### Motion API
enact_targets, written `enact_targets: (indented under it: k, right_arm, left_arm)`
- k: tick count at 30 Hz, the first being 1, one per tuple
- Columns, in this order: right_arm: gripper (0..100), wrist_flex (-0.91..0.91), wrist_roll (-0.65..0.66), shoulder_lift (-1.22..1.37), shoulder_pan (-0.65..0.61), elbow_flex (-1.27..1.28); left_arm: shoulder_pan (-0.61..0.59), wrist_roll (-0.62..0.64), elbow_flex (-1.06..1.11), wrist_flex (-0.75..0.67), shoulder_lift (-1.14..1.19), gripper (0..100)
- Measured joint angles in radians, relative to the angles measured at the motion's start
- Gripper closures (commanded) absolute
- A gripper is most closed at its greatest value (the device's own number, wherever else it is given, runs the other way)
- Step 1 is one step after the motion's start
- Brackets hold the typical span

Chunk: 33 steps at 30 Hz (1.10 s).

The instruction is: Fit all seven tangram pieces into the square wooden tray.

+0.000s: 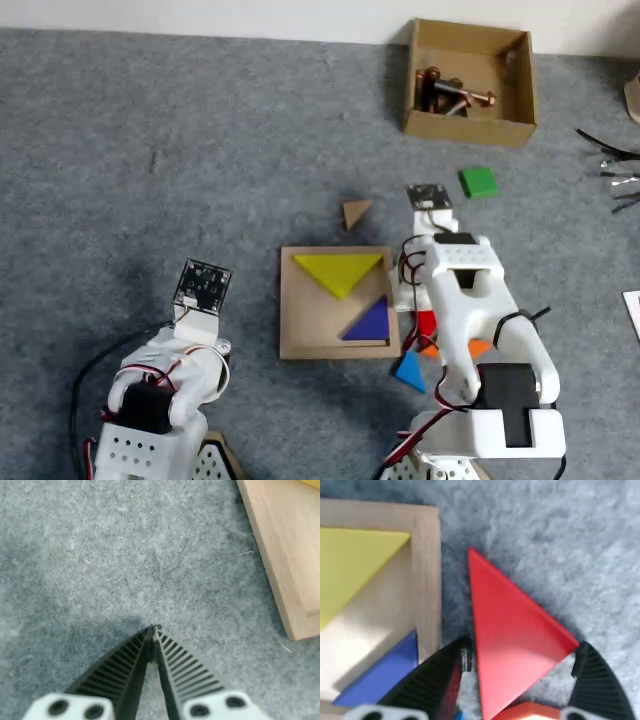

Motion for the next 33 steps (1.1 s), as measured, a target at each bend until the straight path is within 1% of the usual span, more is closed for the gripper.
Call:
enact_targets:
  k: [8,14,19,27,33]
  right_arm:
    - [73.6,0.000,0.000,0.000,0.000,-0.002]
    - [65.9,0.002,0.012,0.000,0.000,-0.002]
    - [65.9,0.003,0.018,0.000,0.000,-0.002]
    - [65.9,0.003,0.068,0.000,-0.002,-0.002]
    - [66.3,-0.043,0.094,0.000,-0.003,0.000]
  left_arm:
    - [0.000,0.000,0.000,0.000,0.000,99]
    - [0.000,0.000,0.000,0.000,0.000,99]
    - [0.000,0.000,0.000,0.000,0.000,99]
    - [0.000,0.000,0.000,0.000,0.000,99]
    - [0.000,0.000,0.000,0.000,0.000,99]
